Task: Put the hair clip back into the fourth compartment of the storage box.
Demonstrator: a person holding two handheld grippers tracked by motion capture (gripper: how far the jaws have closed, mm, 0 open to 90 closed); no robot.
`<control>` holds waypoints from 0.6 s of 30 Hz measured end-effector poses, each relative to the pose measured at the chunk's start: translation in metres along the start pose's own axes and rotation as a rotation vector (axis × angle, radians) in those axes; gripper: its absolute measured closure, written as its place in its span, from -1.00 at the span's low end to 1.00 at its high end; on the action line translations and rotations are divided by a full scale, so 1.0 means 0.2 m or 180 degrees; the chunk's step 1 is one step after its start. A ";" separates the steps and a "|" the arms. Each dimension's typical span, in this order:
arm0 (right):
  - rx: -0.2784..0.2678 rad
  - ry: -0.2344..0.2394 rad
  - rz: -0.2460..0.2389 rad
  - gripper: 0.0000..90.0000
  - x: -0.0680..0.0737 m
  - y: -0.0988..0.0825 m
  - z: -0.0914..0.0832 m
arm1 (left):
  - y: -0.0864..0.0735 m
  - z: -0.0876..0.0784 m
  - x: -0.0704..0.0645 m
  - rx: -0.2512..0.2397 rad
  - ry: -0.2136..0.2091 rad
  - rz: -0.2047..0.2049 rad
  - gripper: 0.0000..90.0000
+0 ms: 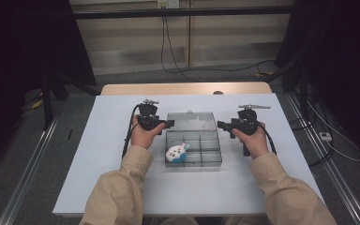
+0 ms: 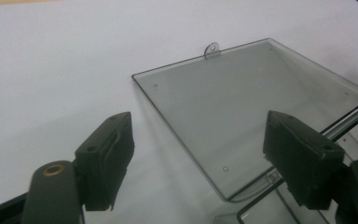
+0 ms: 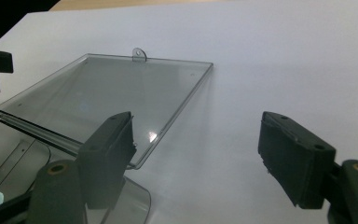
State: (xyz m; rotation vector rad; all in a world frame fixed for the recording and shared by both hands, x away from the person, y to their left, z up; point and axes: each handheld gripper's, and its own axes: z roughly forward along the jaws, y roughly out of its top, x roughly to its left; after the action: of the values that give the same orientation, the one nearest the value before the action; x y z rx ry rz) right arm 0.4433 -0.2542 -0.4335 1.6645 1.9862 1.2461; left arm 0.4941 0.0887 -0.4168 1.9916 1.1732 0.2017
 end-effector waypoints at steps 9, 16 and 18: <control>0.0044 0.0042 0.0079 -0.28 0.02 0.01 0.03 | 0.01 0.05 0.01 0.0095 0.0056 -0.0044 -0.29; 0.0094 0.0111 0.0224 -0.21 0.01 0.01 0.10 | 0.00 0.07 0.02 0.0146 0.0013 -0.0124 -0.31; 0.0121 0.0126 0.0246 -0.19 0.02 0.01 0.13 | 0.00 0.08 0.03 0.0162 -0.0024 -0.0151 -0.29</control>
State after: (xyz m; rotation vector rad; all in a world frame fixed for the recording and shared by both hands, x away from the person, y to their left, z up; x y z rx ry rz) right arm 0.4606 -0.2393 -0.4460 1.7633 1.9978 1.2849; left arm 0.5051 0.0848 -0.4284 2.0044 1.2306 0.1415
